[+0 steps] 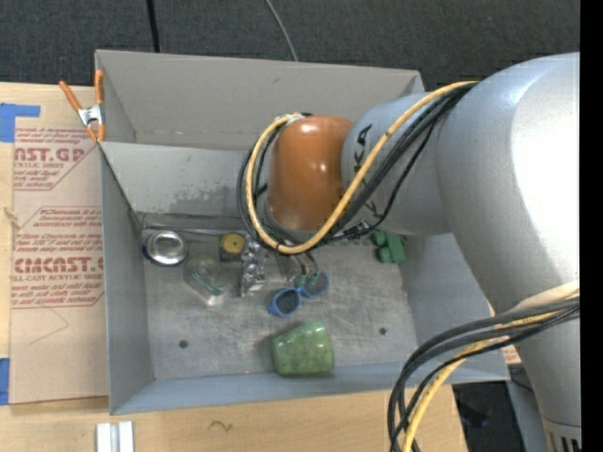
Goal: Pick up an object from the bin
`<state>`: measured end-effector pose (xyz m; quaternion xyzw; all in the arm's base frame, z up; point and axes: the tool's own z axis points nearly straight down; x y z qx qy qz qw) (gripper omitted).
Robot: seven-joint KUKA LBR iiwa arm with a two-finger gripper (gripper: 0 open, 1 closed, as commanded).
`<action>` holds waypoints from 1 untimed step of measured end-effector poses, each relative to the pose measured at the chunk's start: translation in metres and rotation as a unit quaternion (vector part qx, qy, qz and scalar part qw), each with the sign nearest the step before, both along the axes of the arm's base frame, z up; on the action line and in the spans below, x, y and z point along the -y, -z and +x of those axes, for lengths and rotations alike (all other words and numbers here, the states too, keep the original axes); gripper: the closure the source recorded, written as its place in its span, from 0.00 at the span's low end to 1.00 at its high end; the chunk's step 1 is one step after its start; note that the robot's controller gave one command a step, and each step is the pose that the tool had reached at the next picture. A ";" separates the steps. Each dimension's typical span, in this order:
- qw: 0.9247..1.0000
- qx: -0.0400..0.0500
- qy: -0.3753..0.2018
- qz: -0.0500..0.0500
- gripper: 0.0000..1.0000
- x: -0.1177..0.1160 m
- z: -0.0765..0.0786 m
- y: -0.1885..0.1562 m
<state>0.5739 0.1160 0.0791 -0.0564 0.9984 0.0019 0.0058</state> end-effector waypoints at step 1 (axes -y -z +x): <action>1.000 -0.007 0.000 -0.002 0.00 0.001 -0.004 0.003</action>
Offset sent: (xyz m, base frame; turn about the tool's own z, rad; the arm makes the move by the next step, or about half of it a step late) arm 0.0000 0.0000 0.0000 0.0000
